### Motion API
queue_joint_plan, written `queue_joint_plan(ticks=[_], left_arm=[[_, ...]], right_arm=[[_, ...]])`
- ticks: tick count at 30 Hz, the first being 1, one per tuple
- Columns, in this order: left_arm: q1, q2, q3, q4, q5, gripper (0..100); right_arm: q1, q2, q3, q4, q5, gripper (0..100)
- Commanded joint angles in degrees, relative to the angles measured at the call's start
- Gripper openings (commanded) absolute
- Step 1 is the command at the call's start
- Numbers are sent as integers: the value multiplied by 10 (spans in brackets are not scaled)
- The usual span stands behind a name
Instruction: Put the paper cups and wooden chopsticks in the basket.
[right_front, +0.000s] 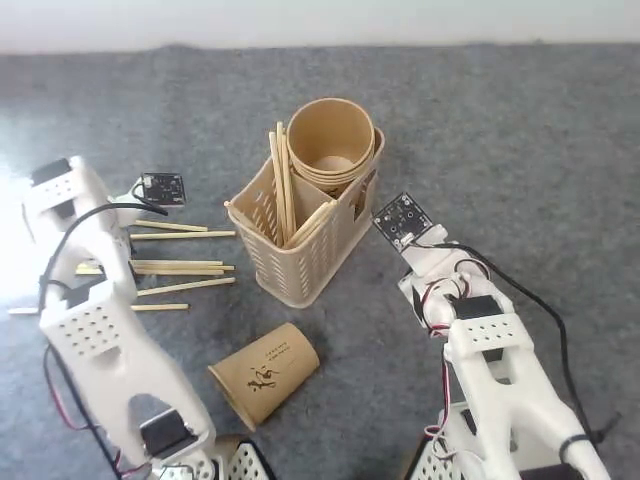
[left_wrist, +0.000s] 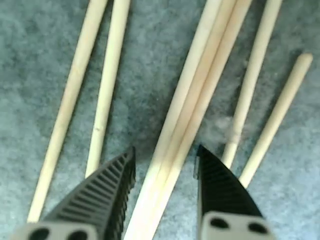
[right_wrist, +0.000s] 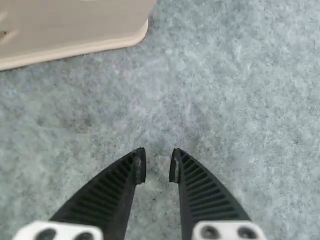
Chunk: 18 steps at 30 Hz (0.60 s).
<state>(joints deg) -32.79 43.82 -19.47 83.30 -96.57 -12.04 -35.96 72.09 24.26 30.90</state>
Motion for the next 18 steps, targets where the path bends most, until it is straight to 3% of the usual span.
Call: queue_joint_plan(ticks=[1, 3, 12, 18], left_arm=[[15, 20, -7, -16, -4, 55], [21, 20, -7, -14, -2, 7], [49, -11, -69, 141, -4, 12], [49, -41, -83, 173, -1, 12]], right_arm=[[2, -15, -2, -15, 1, 91], [2, -15, -2, -15, 1, 91], [2, -15, -1, -14, 1, 91], [2, -15, -1, -14, 1, 91]])
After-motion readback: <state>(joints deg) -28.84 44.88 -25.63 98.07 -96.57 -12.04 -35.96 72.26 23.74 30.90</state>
